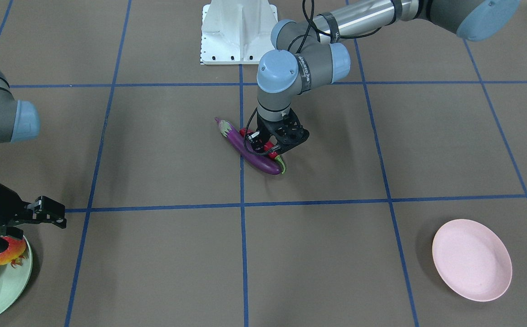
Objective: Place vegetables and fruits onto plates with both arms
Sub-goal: 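Lower the left gripper onto the red chili pepper and close on it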
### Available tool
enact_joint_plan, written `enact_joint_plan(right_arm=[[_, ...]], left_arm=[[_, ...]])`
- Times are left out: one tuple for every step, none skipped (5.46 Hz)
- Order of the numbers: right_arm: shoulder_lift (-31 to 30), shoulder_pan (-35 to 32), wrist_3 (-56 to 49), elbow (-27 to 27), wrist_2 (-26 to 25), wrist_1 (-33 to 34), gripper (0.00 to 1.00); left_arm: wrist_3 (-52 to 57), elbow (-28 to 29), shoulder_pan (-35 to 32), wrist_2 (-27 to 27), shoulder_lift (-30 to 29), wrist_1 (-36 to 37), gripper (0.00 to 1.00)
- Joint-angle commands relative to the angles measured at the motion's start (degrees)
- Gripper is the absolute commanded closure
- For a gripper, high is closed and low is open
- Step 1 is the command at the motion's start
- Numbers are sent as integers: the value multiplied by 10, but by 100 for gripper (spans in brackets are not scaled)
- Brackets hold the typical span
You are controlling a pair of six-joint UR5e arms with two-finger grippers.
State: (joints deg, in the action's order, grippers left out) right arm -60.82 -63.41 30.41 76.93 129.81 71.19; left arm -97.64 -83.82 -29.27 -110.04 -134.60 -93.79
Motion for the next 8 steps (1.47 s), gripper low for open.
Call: enact_joint_plan(right_arm=[[0, 0, 0, 0, 0, 0, 1], [0, 0, 0, 0, 0, 0, 1], [0, 0, 0, 0, 0, -1, 1], [0, 0, 0, 1, 0, 0, 1], [1, 0, 1, 2, 0, 0, 1], [1, 0, 3, 3, 0, -1, 1], [4, 1, 15, 4, 0, -2, 1], [4, 1, 16, 7, 0, -2, 1]], left_arm=[[0, 3, 1, 0, -1, -3, 37], [0, 7, 1, 0, -2, -3, 68], [1, 5, 1, -1, -3, -2, 100], [2, 2, 0, 1, -2, 0, 100], [19, -20, -9, -4, 0, 7, 100], [62, -88, -19, -6, 32, 48, 100], [137, -158, -43, -10, 77, 87, 100], [207, -175, -101, -36, 106, 88, 100]])
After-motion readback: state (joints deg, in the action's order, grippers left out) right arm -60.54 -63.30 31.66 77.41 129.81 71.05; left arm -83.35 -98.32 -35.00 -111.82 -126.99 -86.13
